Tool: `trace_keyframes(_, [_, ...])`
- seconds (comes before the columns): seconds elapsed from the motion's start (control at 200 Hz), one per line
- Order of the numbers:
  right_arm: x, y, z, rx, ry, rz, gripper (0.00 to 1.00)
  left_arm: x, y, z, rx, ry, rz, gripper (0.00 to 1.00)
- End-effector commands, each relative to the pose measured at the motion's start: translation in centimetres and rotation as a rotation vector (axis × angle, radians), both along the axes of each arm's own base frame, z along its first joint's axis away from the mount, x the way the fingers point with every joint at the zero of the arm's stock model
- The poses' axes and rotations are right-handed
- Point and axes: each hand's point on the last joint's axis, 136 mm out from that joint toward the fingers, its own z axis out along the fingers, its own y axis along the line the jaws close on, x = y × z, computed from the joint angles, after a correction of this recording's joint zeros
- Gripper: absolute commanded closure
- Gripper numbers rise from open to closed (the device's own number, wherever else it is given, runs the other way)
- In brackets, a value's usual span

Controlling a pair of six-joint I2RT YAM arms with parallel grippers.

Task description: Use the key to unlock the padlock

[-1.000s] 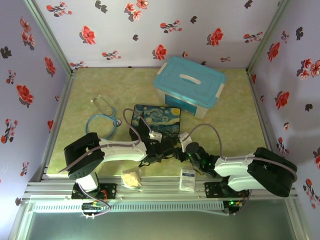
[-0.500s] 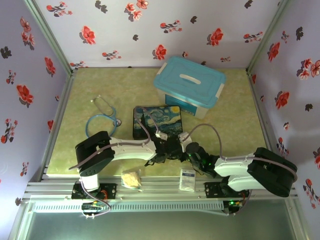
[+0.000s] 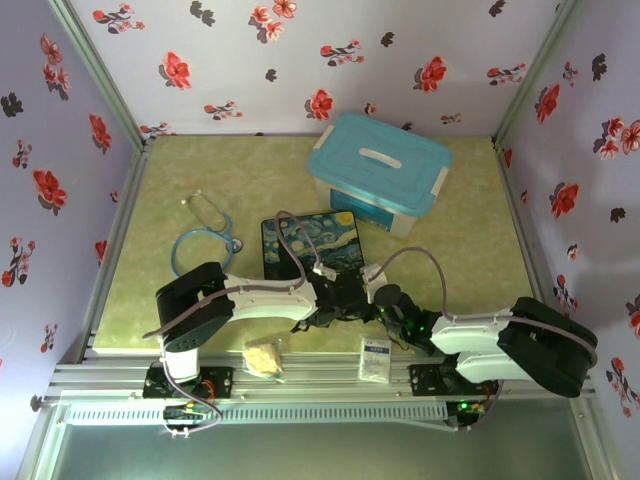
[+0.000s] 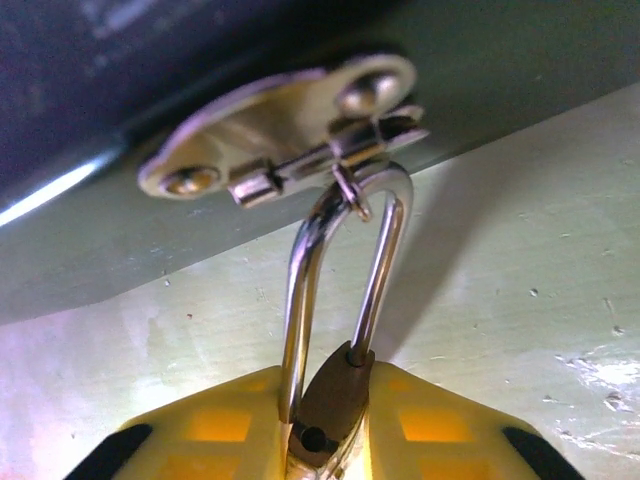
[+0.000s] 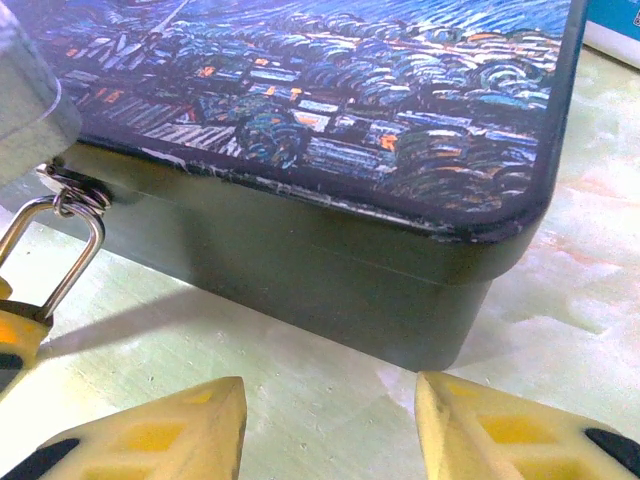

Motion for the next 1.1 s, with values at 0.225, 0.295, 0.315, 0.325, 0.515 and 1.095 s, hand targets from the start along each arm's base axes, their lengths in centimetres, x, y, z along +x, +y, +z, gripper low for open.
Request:
trace_keyframes(0.225, [0.4, -0.4, 0.4, 0.026, -0.013, -0.031, 0.51, -0.9, -1.1, 0.6, -0.033, 0.022, -0.024, 0.76])
trace_keyframes(0.295, [0.4, -0.4, 0.4, 0.026, -0.012, -0.032, 0.51, -1.0, -1.2, 0.4, -0.031, 0.028, -0.025, 0.86])
trace_keyframes(0.315, [0.4, -0.4, 0.4, 0.027, -0.013, -0.032, 0.51, -1.0, -1.1, 0.4, -0.027, 0.029, -0.024, 0.86])
trace_keyframes(0.325, [0.4, -0.4, 0.4, 0.029, -0.013, -0.032, 0.51, -1.0, -1.1, 0.3, -0.023, 0.03, -0.025, 0.86])
trace_keyframes(0.515, [0.4, -0.5, 0.4, 0.029, -0.012, -0.035, 0.51, -0.8, 0.1, 0.3, 0.068, 0.016, -0.019, 0.84])
trace_keyframes(1.095, [0.4, -0.4, 0.5, 0.03, -0.011, -0.033, 0.51, -1.4, -2.6, 2.2, -0.127, 0.069, -0.047, 0.73])
